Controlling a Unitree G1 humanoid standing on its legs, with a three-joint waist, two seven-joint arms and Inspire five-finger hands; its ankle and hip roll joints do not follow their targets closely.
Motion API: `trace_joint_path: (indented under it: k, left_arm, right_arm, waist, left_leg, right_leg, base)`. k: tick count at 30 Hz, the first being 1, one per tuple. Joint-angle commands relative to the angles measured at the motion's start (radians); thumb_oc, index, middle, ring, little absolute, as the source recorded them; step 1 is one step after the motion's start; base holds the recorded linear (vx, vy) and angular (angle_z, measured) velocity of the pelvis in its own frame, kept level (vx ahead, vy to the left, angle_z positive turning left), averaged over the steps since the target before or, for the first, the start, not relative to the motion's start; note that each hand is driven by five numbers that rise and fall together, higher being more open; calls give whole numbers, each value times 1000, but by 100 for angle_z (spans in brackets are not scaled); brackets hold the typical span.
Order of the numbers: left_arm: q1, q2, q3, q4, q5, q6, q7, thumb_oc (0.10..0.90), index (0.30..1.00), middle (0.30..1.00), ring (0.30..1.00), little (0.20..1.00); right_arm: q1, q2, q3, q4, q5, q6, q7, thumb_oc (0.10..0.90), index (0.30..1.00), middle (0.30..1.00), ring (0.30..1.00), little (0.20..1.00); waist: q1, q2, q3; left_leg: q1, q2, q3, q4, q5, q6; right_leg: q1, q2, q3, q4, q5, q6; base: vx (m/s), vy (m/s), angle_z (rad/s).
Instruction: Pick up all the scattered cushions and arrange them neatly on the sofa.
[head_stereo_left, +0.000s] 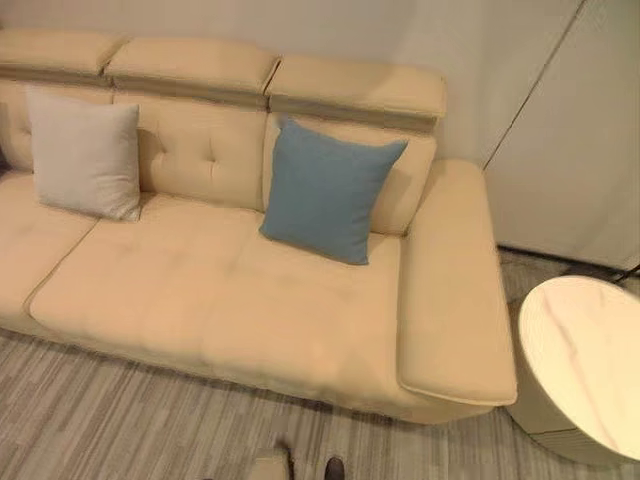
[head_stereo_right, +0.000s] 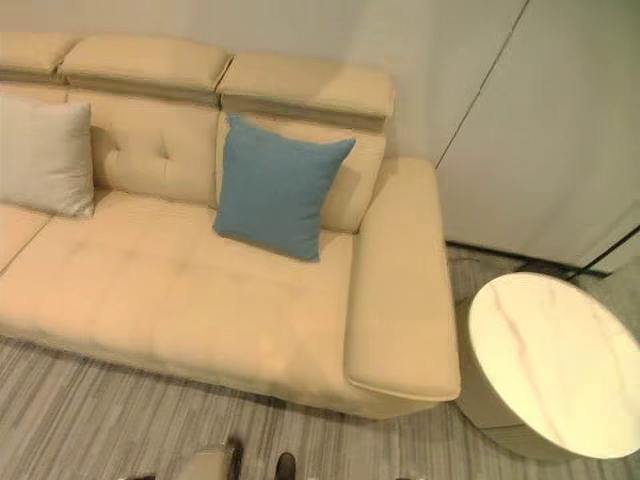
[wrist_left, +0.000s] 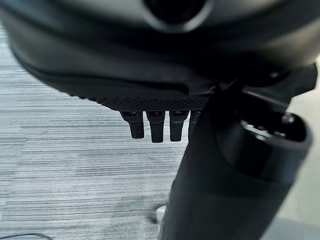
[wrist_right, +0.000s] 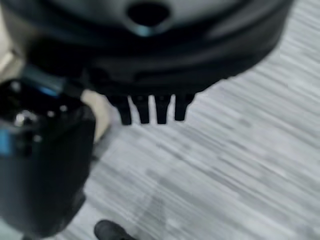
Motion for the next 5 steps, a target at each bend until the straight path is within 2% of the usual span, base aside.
trace_joint_path:
  k: [1, 5]
  left_arm:
    - [-15, 2, -3, 1, 25, -18, 7, 800, 900, 900, 900, 900]
    - [-15, -2, 4, -3, 16, -19, 5, 800, 900, 900, 900, 900]
  right_arm:
    - [6, -6, -77, 19, 56, -5, -4, 800, 900, 900, 900, 900]
    - [8, 9, -73, 19, 60, -8, 5, 800, 900, 900, 900, 900]
  waist:
    - [1, 39, -74]
    - [-4, 45, -87]
  left_leg:
    - [48, -20, -8, -209, 50, 31]
    - [75, -20, -2, -260, 58, 36]
  right_leg:
    - [-51, -21, 82, 79, -114, 164]
    - [-47, -25, 81, 67, -108, 169]
  base:
    - [30, 178, 16]
    - [-2, 66, -9]
